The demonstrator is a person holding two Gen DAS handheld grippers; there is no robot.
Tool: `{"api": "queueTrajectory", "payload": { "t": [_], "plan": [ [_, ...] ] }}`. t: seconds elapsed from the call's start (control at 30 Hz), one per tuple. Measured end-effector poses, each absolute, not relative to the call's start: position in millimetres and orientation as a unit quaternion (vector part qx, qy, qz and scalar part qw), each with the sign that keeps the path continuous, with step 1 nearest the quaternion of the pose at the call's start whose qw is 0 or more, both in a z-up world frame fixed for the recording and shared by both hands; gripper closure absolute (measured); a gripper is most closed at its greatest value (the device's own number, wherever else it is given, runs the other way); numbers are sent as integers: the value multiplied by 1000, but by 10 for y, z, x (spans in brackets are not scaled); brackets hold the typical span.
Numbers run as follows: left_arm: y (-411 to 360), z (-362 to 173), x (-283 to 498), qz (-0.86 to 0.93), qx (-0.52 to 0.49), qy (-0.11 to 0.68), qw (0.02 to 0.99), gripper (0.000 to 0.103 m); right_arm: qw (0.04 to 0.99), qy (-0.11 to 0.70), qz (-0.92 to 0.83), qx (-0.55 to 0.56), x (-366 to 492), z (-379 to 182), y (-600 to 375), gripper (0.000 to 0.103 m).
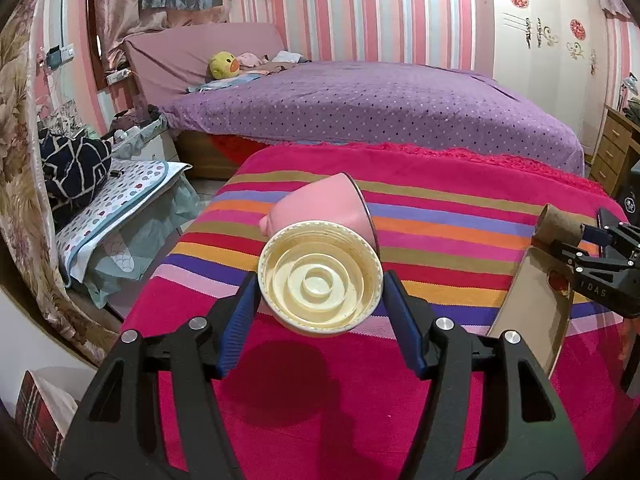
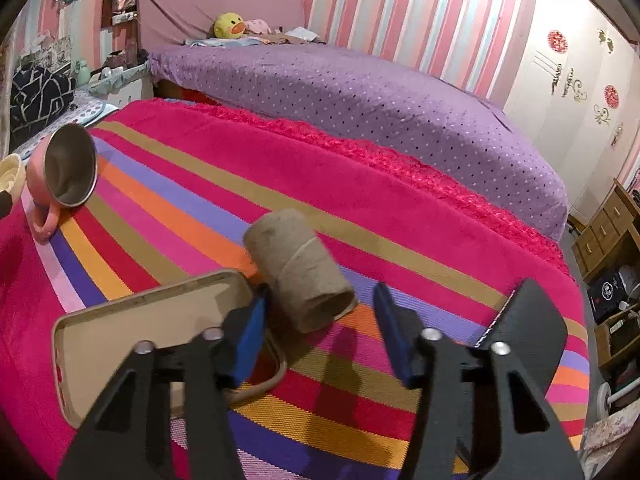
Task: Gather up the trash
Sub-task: 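Grasp the brown cardboard tube with the right tool, then carry the white lid and cardboard tube over the light-blue basket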
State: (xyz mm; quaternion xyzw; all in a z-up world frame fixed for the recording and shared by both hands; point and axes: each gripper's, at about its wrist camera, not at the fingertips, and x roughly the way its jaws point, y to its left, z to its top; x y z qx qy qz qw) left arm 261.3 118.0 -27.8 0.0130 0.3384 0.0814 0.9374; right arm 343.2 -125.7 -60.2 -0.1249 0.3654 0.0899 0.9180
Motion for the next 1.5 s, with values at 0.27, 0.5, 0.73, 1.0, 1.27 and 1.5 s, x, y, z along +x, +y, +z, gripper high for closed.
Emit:
{"api": "queueTrajectory", "payload": {
  "t": [0.27,0.5,0.73,1.0,1.27,1.5],
  "plan": [
    [1102,-223,2592,80,19,336,938,42,923,349,94,-131,3250,-529,-1313,70],
    [996,-103,2489,70,25,326,942,42,929,332,73,-145,2838,-317,-1439,70],
    [832,-5,2278,52,40,313,948,42,938,312,43,-147,2258,-58,-1687,70],
    [581,13,2005,19,44,310,950,42,945,298,9,-132,1574,136,-2035,70],
    [346,31,1706,-8,10,312,950,42,952,289,-19,-96,935,225,-2466,70],
    [80,43,1444,-4,31,283,959,42,955,280,-43,-86,558,257,-2792,70]
  ]
}}
